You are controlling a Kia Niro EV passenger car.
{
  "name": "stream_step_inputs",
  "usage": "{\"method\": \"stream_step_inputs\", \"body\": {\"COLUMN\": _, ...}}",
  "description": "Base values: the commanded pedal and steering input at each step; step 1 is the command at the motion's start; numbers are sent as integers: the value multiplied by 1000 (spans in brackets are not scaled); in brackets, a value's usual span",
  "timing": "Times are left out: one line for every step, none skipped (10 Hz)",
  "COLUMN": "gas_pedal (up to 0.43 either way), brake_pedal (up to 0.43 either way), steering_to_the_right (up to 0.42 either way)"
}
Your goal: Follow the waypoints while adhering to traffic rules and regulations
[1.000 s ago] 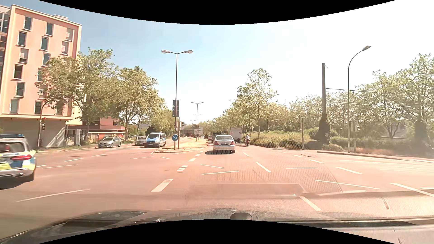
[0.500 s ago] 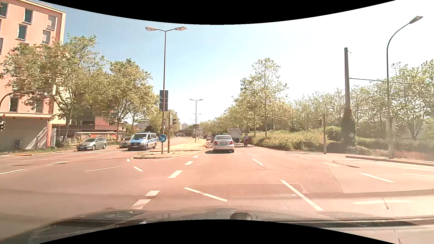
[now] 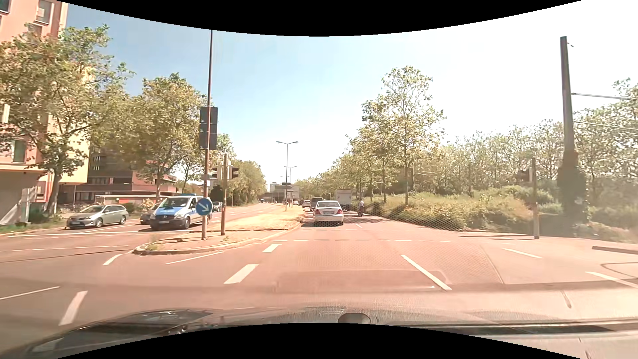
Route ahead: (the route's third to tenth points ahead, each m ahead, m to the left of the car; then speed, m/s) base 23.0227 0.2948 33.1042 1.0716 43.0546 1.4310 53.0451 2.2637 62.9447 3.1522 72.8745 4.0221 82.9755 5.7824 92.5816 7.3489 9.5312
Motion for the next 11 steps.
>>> {"method": "stream_step_inputs", "body": {"gas_pedal": 209, "brake_pedal": 0, "steering_to_the_right": -10}}
{"method": "stream_step_inputs", "body": {"gas_pedal": 197, "brake_pedal": 0, "steering_to_the_right": -10}}
{"method": "stream_step_inputs", "body": {"gas_pedal": 197, "brake_pedal": 0, "steering_to_the_right": -10}}
{"method": "stream_step_inputs", "body": {"gas_pedal": 197, "brake_pedal": 0, "steering_to_the_right": -10}}
{"method": "stream_step_inputs", "body": {"gas_pedal": 169, "brake_pedal": 0, "steering_to_the_right": -10}}
{"method": "stream_step_inputs", "body": {"gas_pedal": 169, "brake_pedal": 0, "steering_to_the_right": -10}}
{"method": "stream_step_inputs", "body": {"gas_pedal": 169, "brake_pedal": 0, "steering_to_the_right": -10}}
{"method": "stream_step_inputs", "body": {"gas_pedal": 169, "brake_pedal": 0, "steering_to_the_right": -10}}
{"method": "stream_step_inputs", "body": {"gas_pedal": 169, "brake_pedal": 0, "steering_to_the_right": -9}}
{"method": "stream_step_inputs", "body": {"gas_pedal": 169, "brake_pedal": 0, "steering_to_the_right": -7}}
{"method": "stream_step_inputs", "body": {"gas_pedal": 169, "brake_pedal": 0, "steering_to_the_right": -3}}
